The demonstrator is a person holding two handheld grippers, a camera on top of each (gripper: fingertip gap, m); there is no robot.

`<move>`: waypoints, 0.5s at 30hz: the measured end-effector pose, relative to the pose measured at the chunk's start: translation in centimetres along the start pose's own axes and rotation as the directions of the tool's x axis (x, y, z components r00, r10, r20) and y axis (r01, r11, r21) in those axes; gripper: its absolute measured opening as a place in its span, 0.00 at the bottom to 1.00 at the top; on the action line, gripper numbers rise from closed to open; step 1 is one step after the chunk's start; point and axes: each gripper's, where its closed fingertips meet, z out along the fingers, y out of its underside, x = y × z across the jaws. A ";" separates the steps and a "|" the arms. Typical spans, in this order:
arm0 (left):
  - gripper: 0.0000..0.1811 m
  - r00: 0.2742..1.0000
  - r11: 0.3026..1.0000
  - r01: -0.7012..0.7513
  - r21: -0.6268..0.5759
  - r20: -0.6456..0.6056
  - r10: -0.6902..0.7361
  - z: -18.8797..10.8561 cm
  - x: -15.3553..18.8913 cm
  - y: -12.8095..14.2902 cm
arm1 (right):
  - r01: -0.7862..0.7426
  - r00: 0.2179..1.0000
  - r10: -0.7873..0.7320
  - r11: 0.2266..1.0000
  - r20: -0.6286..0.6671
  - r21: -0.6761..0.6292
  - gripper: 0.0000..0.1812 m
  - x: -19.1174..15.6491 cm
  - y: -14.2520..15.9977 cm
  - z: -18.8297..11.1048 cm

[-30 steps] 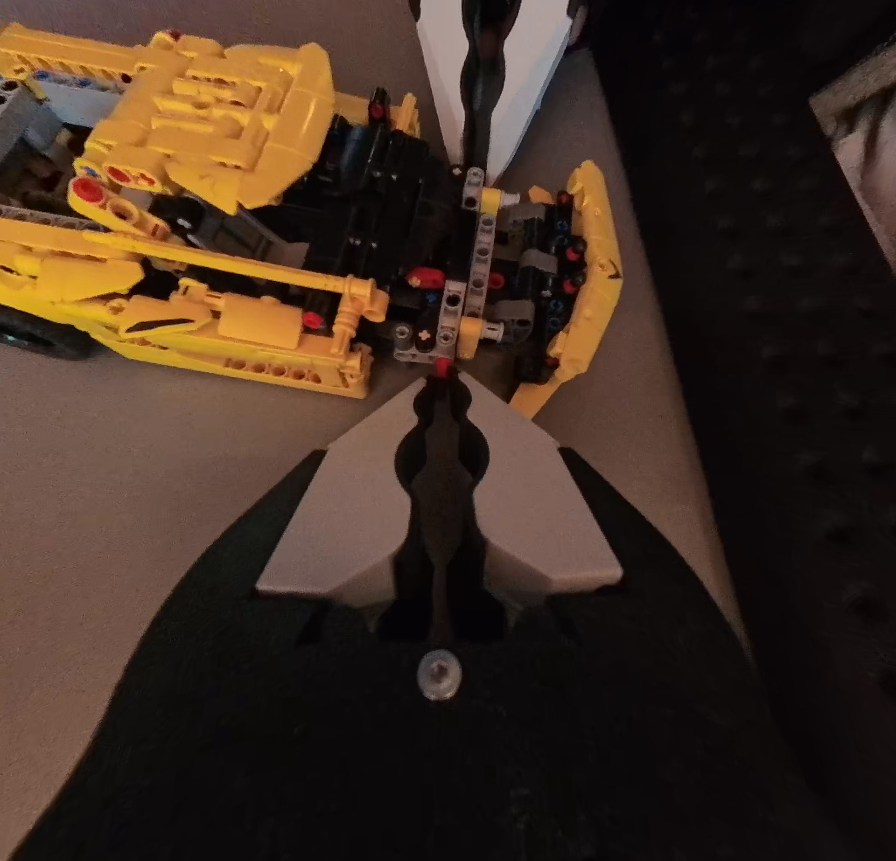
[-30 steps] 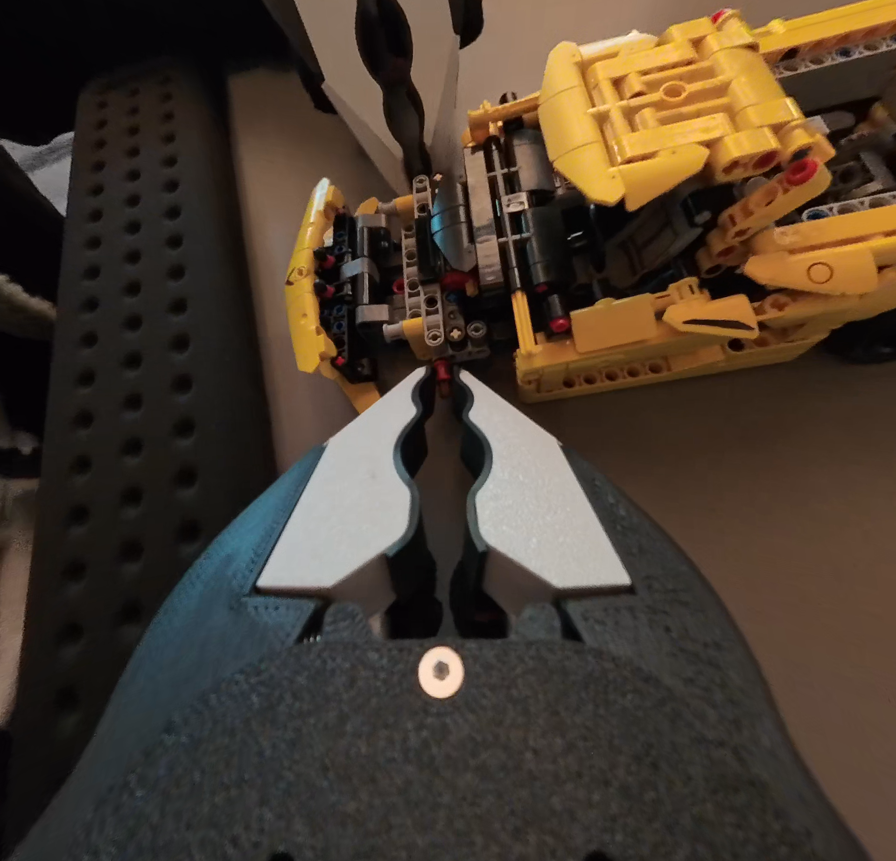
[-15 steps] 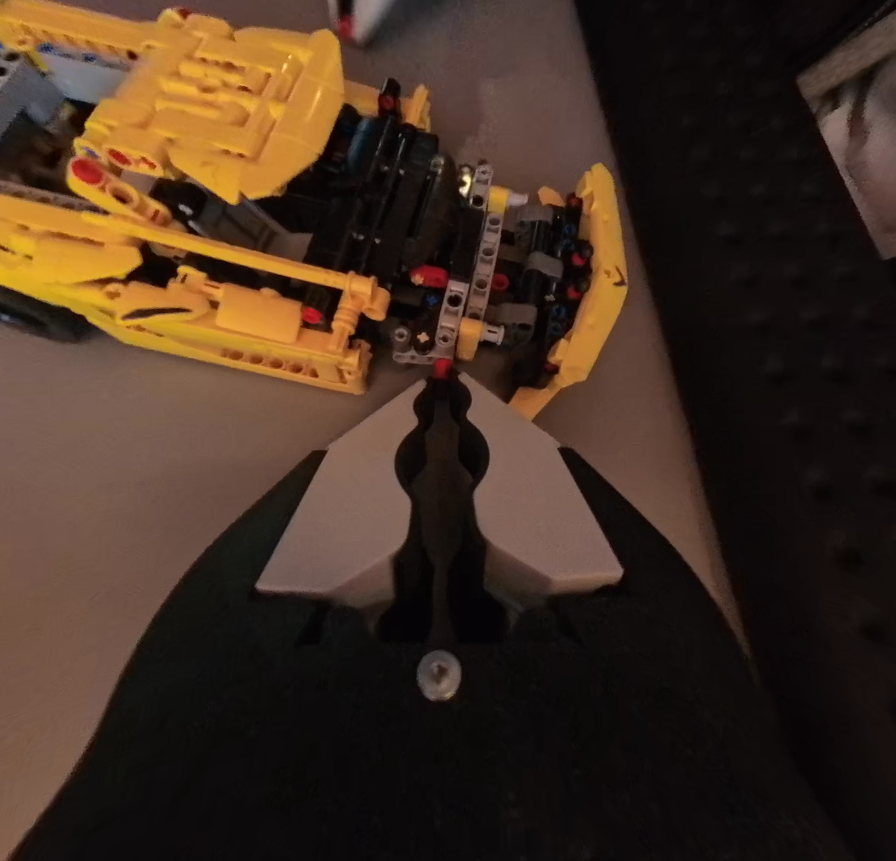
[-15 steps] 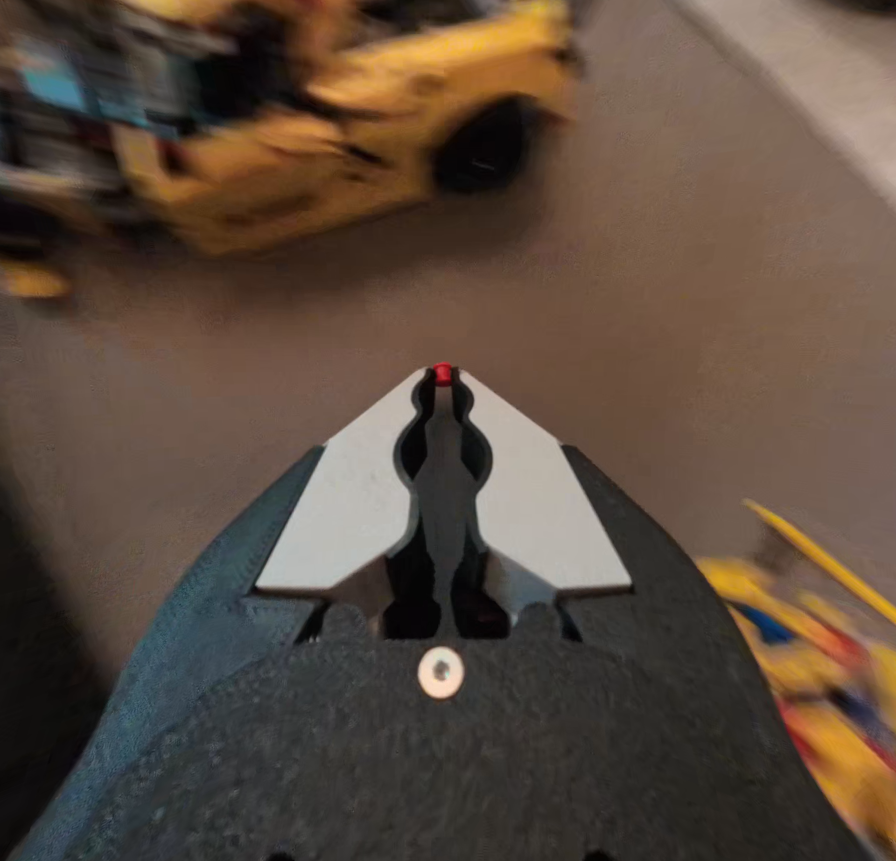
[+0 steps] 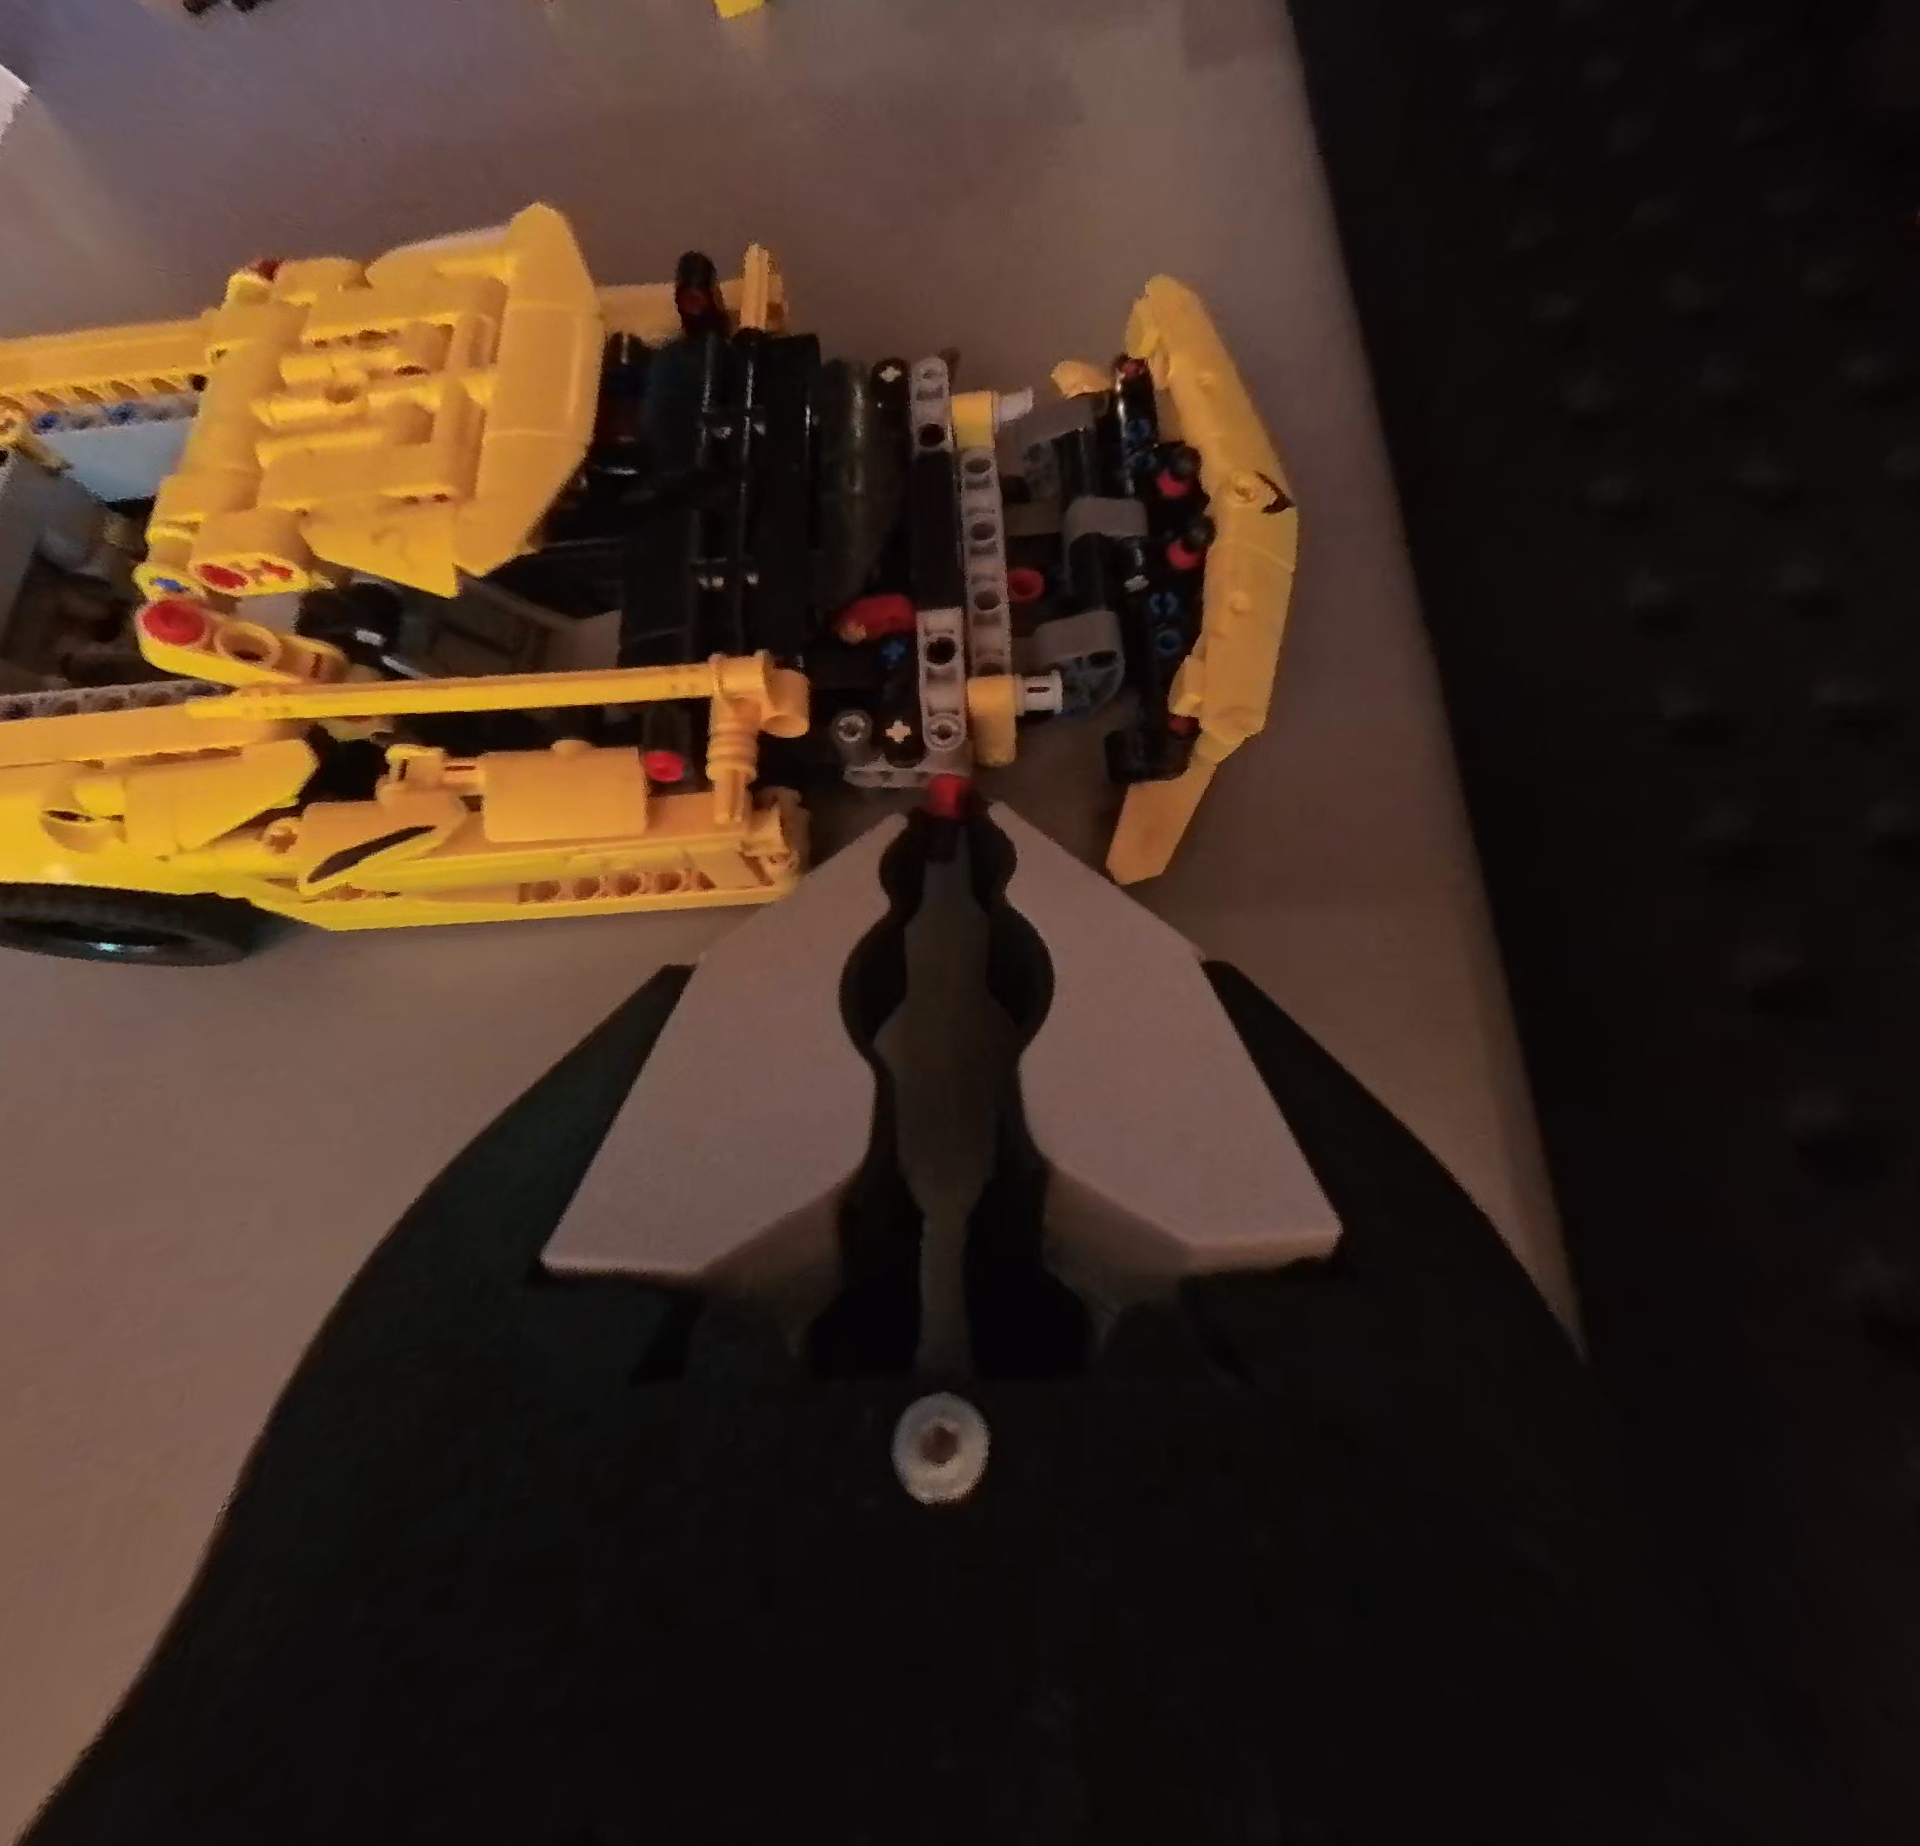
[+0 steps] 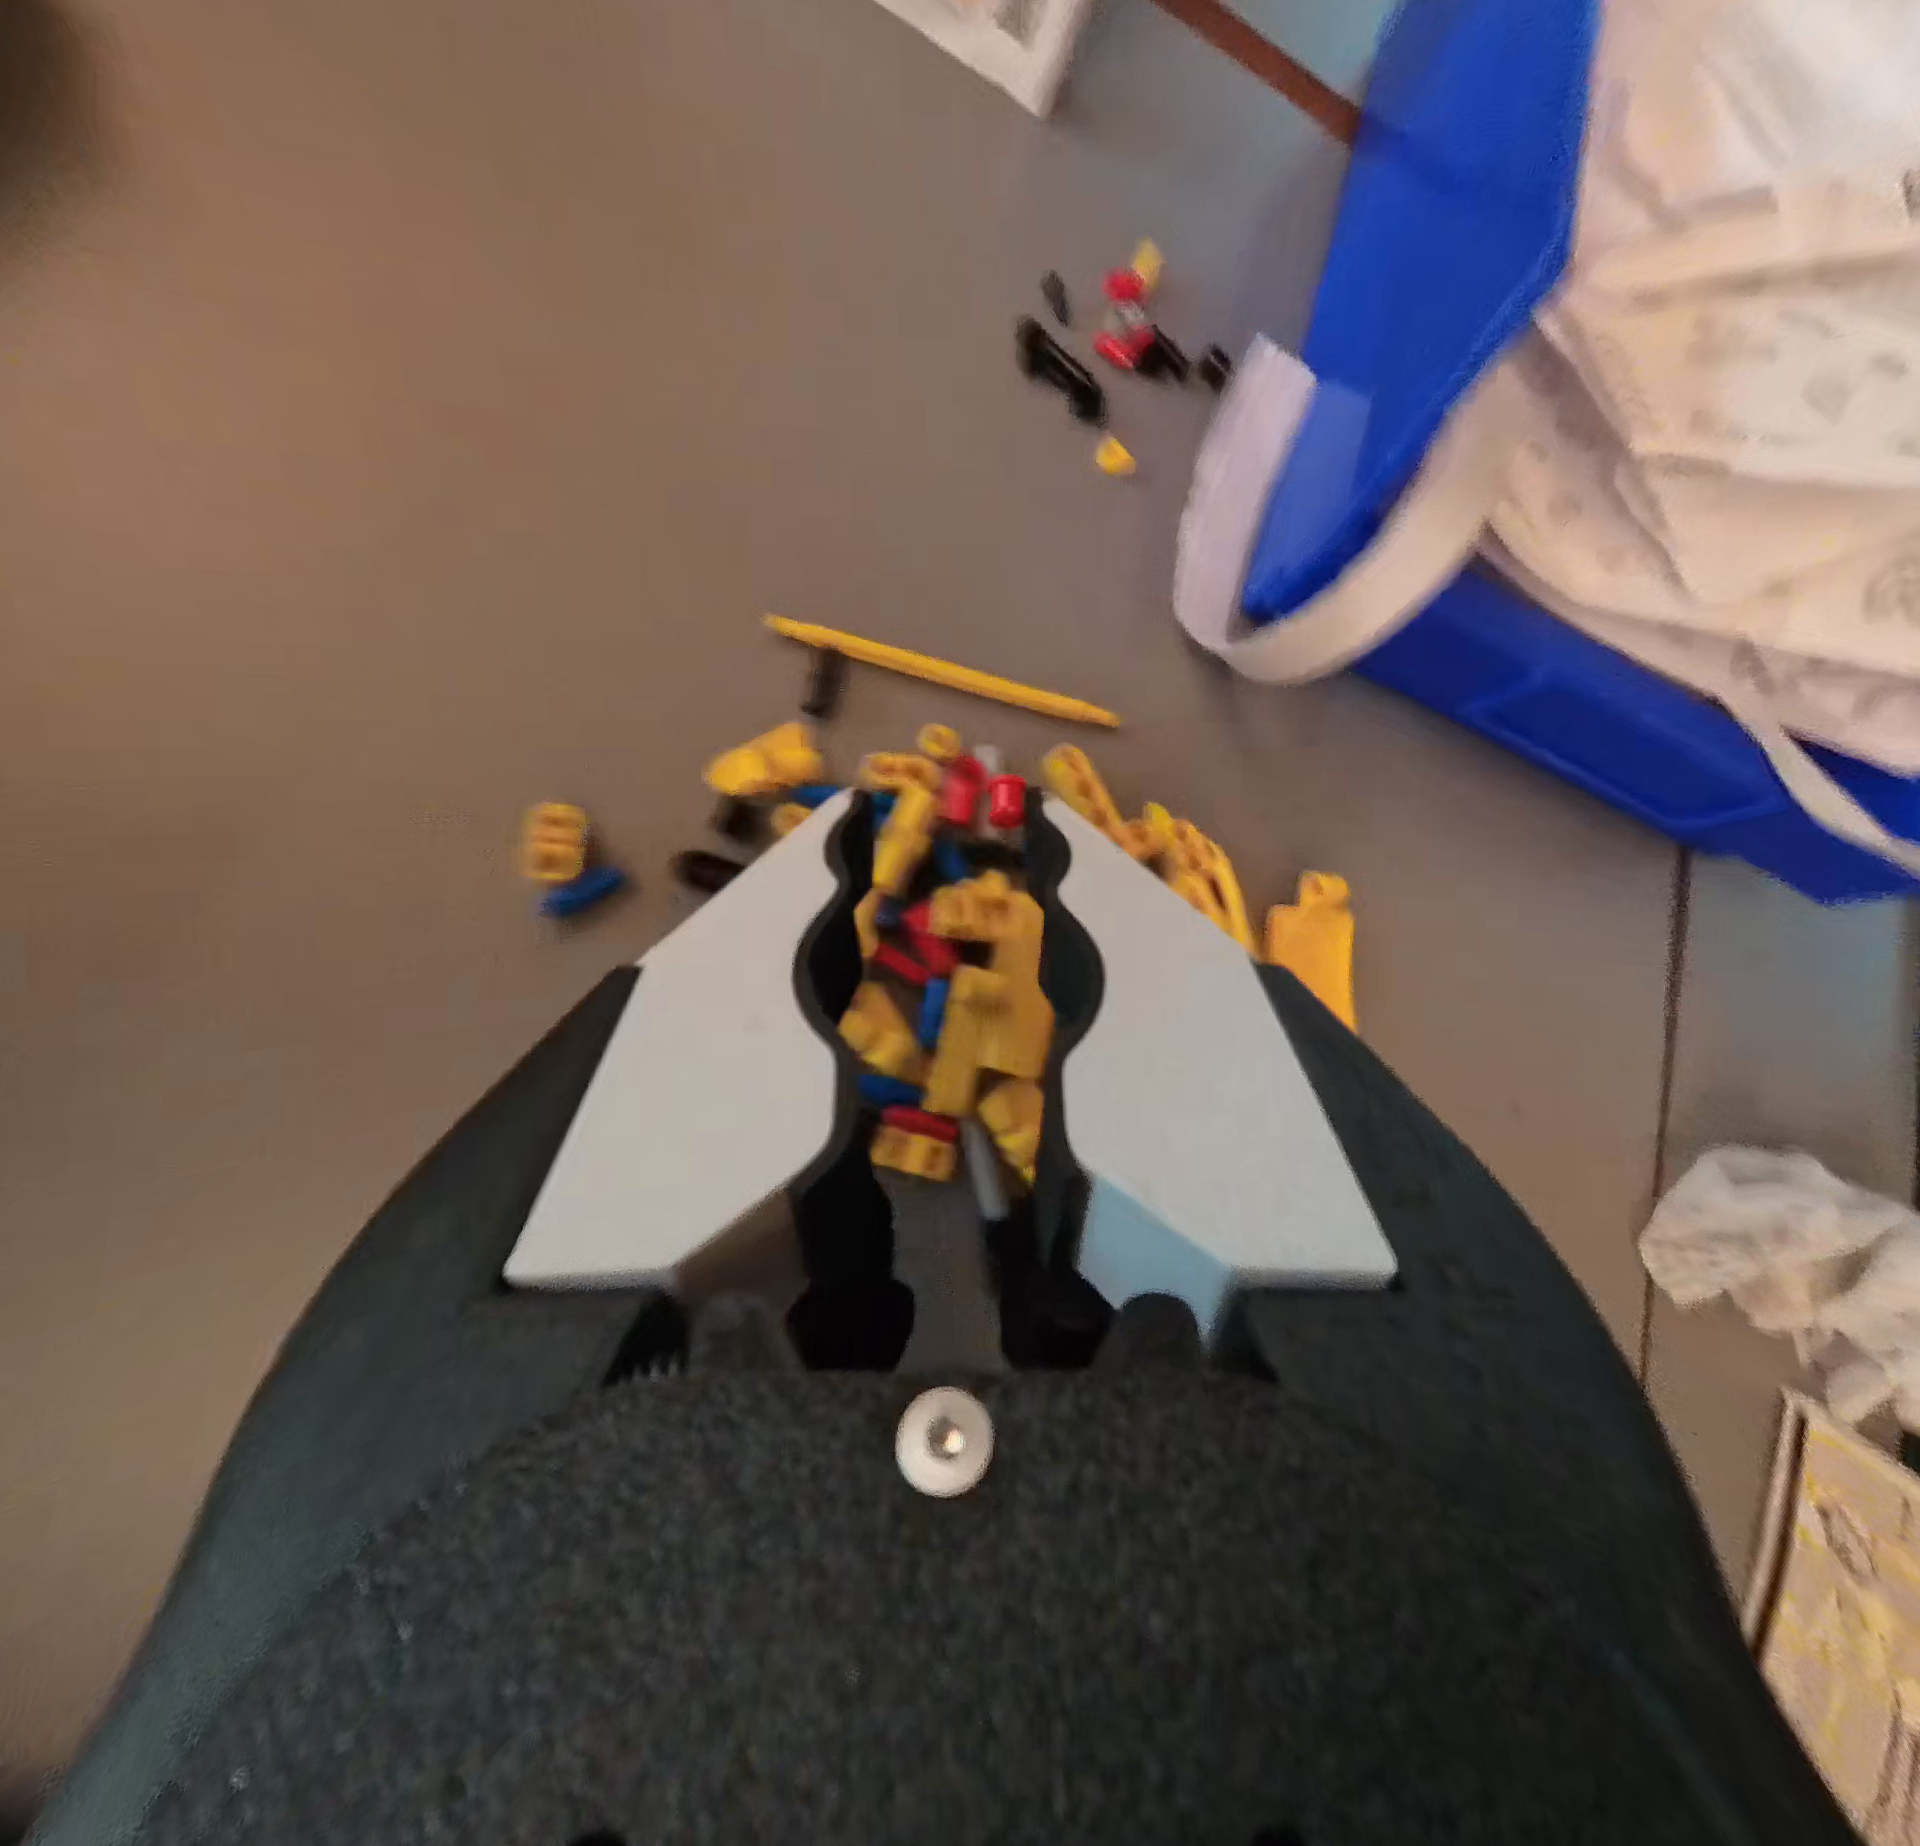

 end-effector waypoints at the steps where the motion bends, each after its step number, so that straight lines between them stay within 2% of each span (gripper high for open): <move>1: 0.04 1.000 1.000 -0.012 -0.004 0.002 0.012 0.1 0.1 0.0 | 0.031 0.997 -0.034 0.999 0.062 0.042 0.16 -1.9 -1.3 -0.7; 2: 0.04 1.000 1.000 -0.019 -0.010 0.002 0.019 0.1 0.1 0.1 | 0.061 0.992 -0.069 0.995 0.103 0.078 0.16 -3.7 -2.4 -1.4; 3: 0.04 1.000 1.000 -0.024 -0.012 0.002 0.024 0.2 0.2 0.1 | 0.092 0.993 -0.098 0.992 0.071 0.091 0.14 -4.3 -3.2 -1.8; 5: 0.03 1.000 1.000 -0.029 -0.003 0.000 0.029 0.1 0.3 0.0 | 0.198 0.974 -0.188 0.977 -0.129 0.073 0.03 -2.5 -3.7 -2.2; 6: 0.03 1.000 1.000 -0.030 -0.001 0.001 0.030 0.0 0.3 0.0 | 0.230 0.954 -0.218 0.972 -0.206 0.037 0.00 -1.1 -3.2 -2.2; 7: 0.03 1.000 1.000 -0.030 -0.005 0.002 0.030 0.0 0.3 0.1 | 0.220 0.951 -0.219 0.975 -0.217 -0.019 0.02 -0.1 -2.0 -1.9; 9: 0.03 1.000 1.000 -0.030 -0.008 0.001 0.030 0.0 0.3 0.2 | 0.110 0.978 -0.130 0.986 -0.162 -0.129 0.18 1.5 1.1 -1.0; 11: 0.03 1.000 1.000 -0.026 -0.011 -0.002 0.026 0.1 0.3 0.2 | 0.003 0.996 -0.014 0.993 -0.092 -0.117 0.20 1.7 1.9 -1.0; 13: 0.03 1.000 1.000 -0.022 -0.010 -0.004 0.022 0.1 0.3 0.2 | -0.050 0.997 0.050 0.999 0.065 0.003 0.21 -0.9 -0.6 -1.8; 15: 0.03 1.000 1.000 -0.016 -0.011 -0.010 0.016 0.1 0.3 0.2 | -0.013 0.940 -0.049 0.984 0.337 0.178 0.21 -7.3 -4.4 -3.7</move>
